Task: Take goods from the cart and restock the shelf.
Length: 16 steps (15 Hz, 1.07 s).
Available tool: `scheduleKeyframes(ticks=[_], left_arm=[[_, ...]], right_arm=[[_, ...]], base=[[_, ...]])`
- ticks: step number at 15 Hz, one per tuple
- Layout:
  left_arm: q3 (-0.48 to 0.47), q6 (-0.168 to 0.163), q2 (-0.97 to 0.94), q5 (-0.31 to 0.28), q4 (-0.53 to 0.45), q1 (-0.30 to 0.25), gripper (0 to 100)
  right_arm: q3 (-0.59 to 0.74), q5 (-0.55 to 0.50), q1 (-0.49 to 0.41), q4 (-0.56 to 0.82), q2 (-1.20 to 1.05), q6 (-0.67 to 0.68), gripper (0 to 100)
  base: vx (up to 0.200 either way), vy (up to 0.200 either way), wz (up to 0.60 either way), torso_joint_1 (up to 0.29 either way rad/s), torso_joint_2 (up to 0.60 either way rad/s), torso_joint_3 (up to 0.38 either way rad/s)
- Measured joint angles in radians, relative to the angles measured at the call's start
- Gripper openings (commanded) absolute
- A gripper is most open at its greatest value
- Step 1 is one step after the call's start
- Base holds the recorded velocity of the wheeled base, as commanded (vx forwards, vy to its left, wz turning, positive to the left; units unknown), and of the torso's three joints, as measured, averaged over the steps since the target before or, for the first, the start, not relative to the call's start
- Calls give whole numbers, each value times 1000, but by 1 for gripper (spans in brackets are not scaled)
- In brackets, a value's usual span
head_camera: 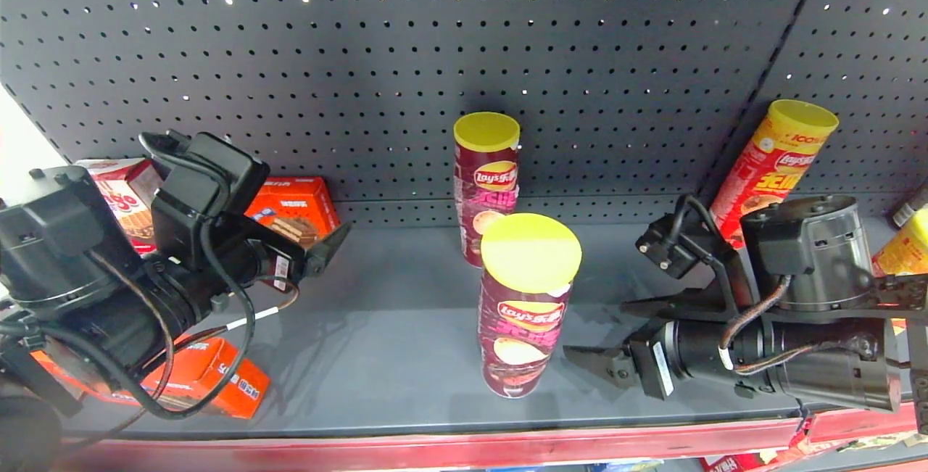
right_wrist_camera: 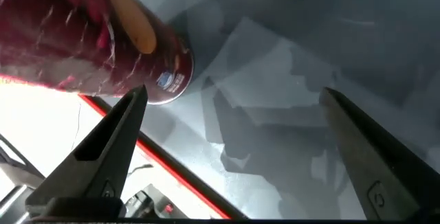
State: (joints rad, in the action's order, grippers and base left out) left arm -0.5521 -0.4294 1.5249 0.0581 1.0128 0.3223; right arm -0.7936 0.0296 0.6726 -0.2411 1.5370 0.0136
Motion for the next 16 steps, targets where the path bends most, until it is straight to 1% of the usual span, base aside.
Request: scheduleKeyframes(ticks=[6,16], left_arm=[[1,0,0,0,0,0,100],[-2,0,-1,0,-1,0,100]], right_arm=[[-6,0,18,-1,3,-4,100],[-96,-2,9,-1,75,-3,100]], base=[[0,0,0,0,0,0],[0,0,0,0,0,0]])
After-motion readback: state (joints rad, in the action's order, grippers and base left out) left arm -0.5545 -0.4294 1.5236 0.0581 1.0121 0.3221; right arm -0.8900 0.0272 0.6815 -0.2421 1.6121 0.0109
